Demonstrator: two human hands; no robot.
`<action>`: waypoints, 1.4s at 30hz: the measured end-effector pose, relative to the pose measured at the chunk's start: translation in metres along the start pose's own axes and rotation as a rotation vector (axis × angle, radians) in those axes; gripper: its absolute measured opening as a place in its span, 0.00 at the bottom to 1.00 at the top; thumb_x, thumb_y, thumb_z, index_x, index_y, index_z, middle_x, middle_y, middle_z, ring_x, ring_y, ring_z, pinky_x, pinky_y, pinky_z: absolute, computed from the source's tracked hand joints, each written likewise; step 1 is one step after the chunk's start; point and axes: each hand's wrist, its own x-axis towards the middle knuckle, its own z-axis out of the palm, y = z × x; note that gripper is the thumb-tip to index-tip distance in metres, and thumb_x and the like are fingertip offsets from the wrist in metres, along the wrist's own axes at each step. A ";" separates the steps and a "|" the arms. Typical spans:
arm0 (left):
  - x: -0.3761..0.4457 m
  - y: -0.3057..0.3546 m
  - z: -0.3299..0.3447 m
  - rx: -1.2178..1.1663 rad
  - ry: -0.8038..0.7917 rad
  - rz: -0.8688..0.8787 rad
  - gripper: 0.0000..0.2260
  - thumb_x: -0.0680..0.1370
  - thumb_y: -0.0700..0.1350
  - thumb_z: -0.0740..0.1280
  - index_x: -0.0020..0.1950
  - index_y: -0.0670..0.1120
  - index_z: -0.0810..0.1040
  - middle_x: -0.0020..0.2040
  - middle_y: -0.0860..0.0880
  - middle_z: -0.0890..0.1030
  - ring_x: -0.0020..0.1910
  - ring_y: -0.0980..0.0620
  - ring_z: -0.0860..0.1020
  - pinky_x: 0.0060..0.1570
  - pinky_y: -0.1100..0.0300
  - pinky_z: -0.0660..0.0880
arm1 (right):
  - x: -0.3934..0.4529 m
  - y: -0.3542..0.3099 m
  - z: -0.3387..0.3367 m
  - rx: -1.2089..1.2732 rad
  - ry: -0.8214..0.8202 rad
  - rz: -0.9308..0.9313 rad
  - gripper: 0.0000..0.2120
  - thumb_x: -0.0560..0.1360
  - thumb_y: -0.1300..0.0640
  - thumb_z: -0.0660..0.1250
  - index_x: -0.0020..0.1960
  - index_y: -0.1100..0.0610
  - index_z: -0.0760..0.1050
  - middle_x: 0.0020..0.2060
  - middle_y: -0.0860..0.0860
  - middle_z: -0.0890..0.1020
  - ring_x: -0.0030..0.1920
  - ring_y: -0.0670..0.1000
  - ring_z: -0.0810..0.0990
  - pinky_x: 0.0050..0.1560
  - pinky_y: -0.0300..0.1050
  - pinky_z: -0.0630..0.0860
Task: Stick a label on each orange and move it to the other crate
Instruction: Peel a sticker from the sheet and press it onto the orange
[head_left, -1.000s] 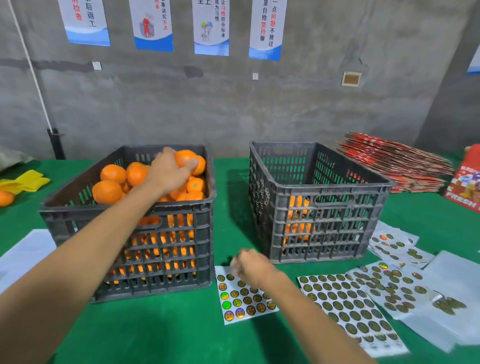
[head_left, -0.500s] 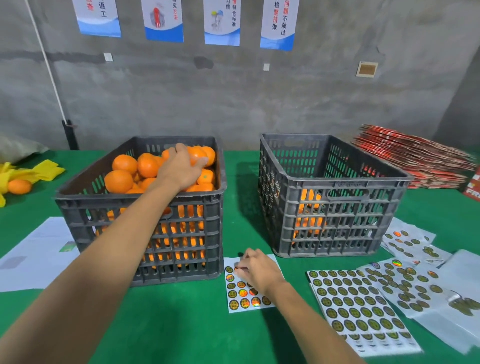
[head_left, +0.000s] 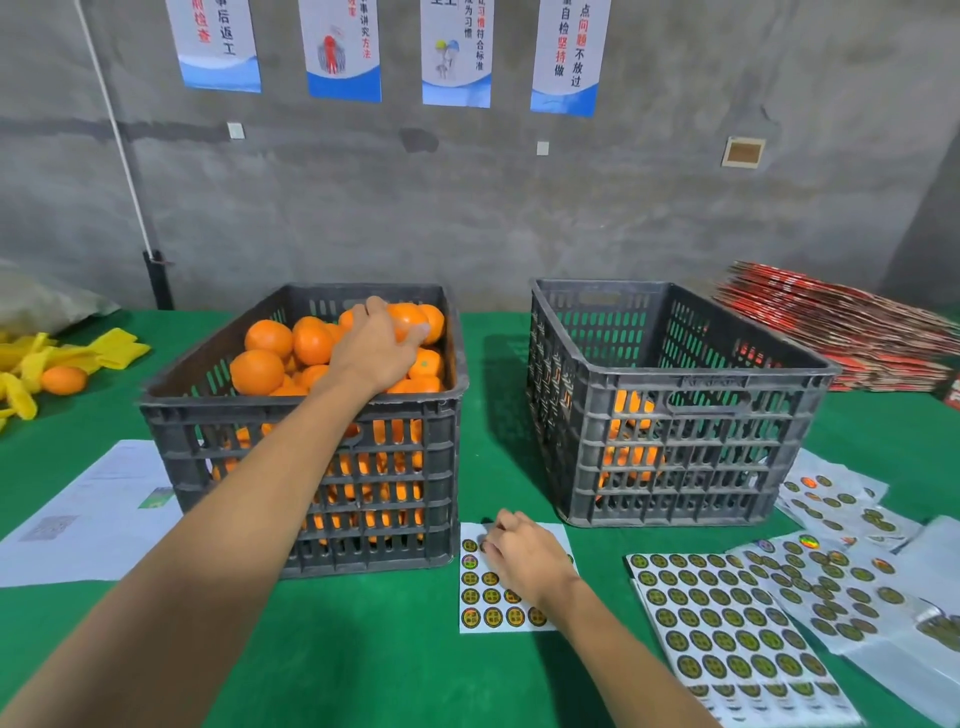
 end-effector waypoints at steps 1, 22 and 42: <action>0.000 0.000 0.000 0.001 0.004 0.004 0.33 0.81 0.63 0.63 0.75 0.40 0.63 0.73 0.39 0.69 0.68 0.38 0.73 0.57 0.44 0.75 | 0.000 0.000 -0.001 0.069 0.025 0.038 0.15 0.85 0.54 0.56 0.63 0.57 0.79 0.54 0.54 0.78 0.54 0.53 0.74 0.55 0.48 0.74; 0.001 -0.003 0.004 -0.012 0.041 0.023 0.31 0.81 0.63 0.63 0.75 0.43 0.63 0.72 0.41 0.70 0.66 0.40 0.75 0.52 0.48 0.76 | 0.027 -0.016 -0.010 0.661 -0.181 0.470 0.04 0.75 0.55 0.75 0.46 0.50 0.81 0.44 0.45 0.85 0.50 0.47 0.82 0.61 0.48 0.78; 0.001 -0.002 0.005 -0.039 0.073 0.028 0.30 0.81 0.62 0.64 0.75 0.44 0.64 0.72 0.42 0.69 0.66 0.41 0.75 0.52 0.50 0.75 | 0.009 0.018 -0.012 0.590 -0.055 0.332 0.07 0.77 0.53 0.75 0.53 0.54 0.86 0.54 0.50 0.86 0.50 0.47 0.83 0.61 0.44 0.78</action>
